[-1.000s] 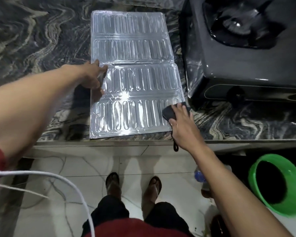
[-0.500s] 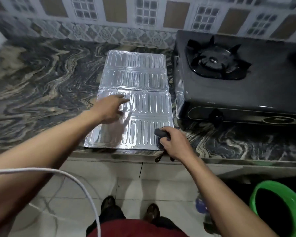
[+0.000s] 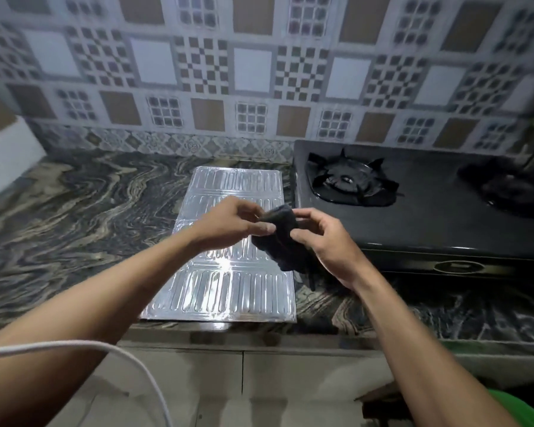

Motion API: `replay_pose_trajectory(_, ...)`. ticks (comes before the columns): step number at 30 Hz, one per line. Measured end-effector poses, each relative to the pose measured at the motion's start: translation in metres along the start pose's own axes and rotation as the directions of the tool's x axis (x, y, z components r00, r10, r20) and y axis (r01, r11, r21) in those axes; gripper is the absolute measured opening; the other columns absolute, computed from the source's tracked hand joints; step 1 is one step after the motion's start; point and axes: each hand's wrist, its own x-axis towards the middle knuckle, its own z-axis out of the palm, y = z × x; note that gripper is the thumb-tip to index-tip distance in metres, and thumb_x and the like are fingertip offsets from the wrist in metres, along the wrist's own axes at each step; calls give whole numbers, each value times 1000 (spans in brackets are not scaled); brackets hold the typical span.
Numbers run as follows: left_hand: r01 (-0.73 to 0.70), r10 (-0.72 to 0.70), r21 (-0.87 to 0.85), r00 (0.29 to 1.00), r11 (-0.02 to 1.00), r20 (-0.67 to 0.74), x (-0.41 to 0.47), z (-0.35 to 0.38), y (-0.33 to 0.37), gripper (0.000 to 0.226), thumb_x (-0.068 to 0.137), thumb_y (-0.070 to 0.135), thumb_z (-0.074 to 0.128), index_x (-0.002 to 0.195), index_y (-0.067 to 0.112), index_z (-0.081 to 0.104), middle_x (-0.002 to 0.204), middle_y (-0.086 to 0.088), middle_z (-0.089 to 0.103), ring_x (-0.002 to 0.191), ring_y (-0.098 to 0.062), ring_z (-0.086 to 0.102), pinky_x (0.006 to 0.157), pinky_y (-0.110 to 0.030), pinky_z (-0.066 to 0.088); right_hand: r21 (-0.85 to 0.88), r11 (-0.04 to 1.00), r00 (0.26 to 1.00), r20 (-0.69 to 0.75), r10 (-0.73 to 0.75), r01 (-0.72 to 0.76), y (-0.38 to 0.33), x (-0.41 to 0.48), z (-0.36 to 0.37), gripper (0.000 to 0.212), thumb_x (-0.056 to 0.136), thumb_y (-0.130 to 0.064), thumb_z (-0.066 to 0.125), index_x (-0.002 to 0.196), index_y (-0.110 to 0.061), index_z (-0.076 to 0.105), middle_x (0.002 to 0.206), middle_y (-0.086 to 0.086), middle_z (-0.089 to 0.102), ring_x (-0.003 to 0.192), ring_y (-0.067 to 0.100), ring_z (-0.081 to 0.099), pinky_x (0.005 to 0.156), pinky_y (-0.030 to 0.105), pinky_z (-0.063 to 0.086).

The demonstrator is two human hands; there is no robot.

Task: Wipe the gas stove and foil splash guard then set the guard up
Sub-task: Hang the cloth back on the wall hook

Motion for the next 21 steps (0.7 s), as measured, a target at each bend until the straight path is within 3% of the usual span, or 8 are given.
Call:
replay_pose_trajectory(2,25,-25,-16,1000,1000,-15,1,-3,16,18,86,21,75,89,3,73,79,-7,74,74,-16,69,71,-28,54,-16,999,999,-18,-36,35,-7,0,-1,19,93,-4,63,110,-11,66,102,15,72,81,30,72,68,48,61)
replay_pose_trajectory(5,117,-111,-99,992,988,57,-1,-7,41,27,92,27,66,98,1,73,89,-14,73,82,-22,68,76,-30,52,-168,980,985,-118,-123,103,-12,8,0,16,90,-13,66,105,-20,68,100,8,74,92,25,71,80,45,59)
replay_pose_trajectory(7,150,-145,-154,988,976,48,-1,-10,51,20,92,27,65,95,10,76,89,-9,73,82,-22,65,80,-32,49,-220,966,967,-184,-177,135,-19,15,0,21,86,-21,69,104,-29,66,100,-1,74,97,16,69,89,43,57)
replay_pose_trajectory(12,255,-244,-284,967,924,72,4,-24,67,19,88,30,67,95,13,72,91,-1,74,83,-16,66,79,-30,49,-367,910,919,-255,-300,195,-44,26,4,16,85,-18,68,92,-33,67,92,-6,69,84,9,66,63,17,52)
replay_pose_trajectory(15,328,-296,-292,944,899,148,12,-35,70,27,86,35,68,103,14,68,92,1,73,82,-15,62,79,-30,45,-170,966,965,-142,-219,194,-60,35,6,22,98,-25,55,90,-24,76,92,5,74,86,16,69,69,34,58)
replay_pose_trajectory(18,338,-292,-291,937,895,190,25,-46,74,17,86,33,67,94,18,69,84,3,69,72,-11,58,69,-29,39,-158,977,988,-31,-151,144,-69,51,7,48,93,-56,52,97,-14,75,95,6,76,96,23,71,86,46,56)
replay_pose_trajectory(19,326,-283,-286,942,901,183,30,-50,77,13,87,31,66,90,19,70,83,3,69,71,-10,58,69,-29,38,-184,971,986,-41,-164,154,-70,58,7,45,88,-59,59,99,-18,75,96,3,76,98,23,71,90,48,55)
replay_pose_trajectory(21,261,-241,-201,963,944,122,41,-61,84,12,89,29,64,87,19,72,84,2,71,73,-10,60,72,-31,38,-202,967,981,-82,-175,156,-72,74,3,28,81,-44,72,102,-26,74,99,1,76,101,22,70,93,49,55)
